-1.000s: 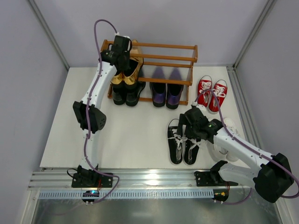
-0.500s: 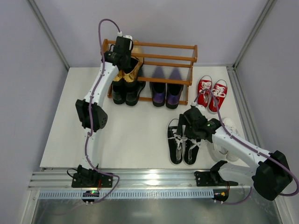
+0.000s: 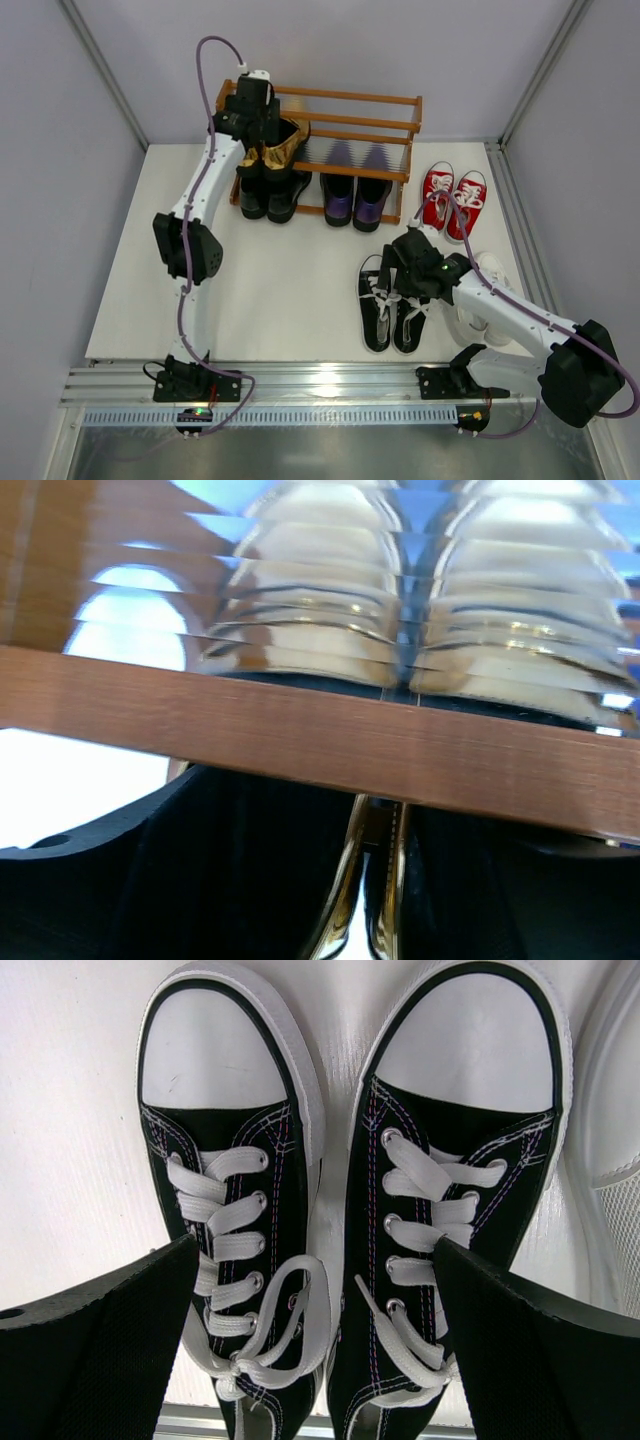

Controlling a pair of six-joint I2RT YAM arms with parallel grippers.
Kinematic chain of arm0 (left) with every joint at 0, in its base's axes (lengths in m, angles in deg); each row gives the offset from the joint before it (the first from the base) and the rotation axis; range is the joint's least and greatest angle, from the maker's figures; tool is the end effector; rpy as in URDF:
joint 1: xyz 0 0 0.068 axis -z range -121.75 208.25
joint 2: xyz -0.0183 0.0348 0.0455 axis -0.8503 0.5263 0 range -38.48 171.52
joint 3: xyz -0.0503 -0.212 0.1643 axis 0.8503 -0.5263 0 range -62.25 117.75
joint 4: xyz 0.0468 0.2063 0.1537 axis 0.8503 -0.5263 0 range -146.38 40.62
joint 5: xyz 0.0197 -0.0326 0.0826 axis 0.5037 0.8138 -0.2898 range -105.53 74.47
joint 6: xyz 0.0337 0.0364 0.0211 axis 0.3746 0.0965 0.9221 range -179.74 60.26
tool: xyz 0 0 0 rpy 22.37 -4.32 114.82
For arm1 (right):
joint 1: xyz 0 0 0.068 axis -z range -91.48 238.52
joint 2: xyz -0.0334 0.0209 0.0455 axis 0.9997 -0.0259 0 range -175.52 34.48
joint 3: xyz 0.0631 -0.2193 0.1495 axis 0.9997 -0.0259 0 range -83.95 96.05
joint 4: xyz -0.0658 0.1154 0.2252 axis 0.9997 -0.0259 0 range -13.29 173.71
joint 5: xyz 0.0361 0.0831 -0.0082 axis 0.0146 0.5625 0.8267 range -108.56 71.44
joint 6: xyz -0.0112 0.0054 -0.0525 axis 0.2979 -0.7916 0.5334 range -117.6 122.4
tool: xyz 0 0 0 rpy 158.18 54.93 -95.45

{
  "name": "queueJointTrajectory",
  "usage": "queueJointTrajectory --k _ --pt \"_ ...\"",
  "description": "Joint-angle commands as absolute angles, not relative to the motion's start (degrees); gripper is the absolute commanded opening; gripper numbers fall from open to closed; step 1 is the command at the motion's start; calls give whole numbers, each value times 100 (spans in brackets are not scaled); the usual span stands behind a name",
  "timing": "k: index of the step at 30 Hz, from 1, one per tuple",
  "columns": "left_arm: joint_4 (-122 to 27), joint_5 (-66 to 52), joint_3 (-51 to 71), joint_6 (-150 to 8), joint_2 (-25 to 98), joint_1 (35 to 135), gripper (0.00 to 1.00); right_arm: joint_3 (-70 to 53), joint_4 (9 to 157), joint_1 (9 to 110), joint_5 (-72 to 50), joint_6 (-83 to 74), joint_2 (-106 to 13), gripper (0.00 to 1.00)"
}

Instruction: Place and organize the shoes onto the shoe shelf

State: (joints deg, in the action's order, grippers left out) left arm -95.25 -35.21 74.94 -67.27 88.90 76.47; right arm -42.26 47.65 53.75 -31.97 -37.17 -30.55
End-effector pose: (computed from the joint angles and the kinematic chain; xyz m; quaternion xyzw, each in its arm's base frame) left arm 0.4772 -0.1445 0.3610 0.0047 0.8815 0.0489 0.4696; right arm 0.1794 0.1145 0.2172 0.0710 0.9558 0.0685 0.2769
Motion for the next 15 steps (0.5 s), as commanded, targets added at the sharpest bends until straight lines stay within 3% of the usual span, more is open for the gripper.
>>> queueJointTrajectory --k 1,11,13,15 --pt "-8832 -3750 7381 -6853 8317 7583 77 -4071 4908 5363 -3271 -3785 -3091 100" --pt "-8780 -3505 6803 -7187 7448 7688 86 -4097 4960 5363 -3280 -3785 -3065 100" --pt "-8639 -3522 6155 -7301 6921 7688 100 -4097 4969 5363 -3306 -3794 -3021 100" --pt "-8402 -3557 5704 -7450 6369 7688 100 -4132 5039 5363 -3324 -3794 -2933 100"
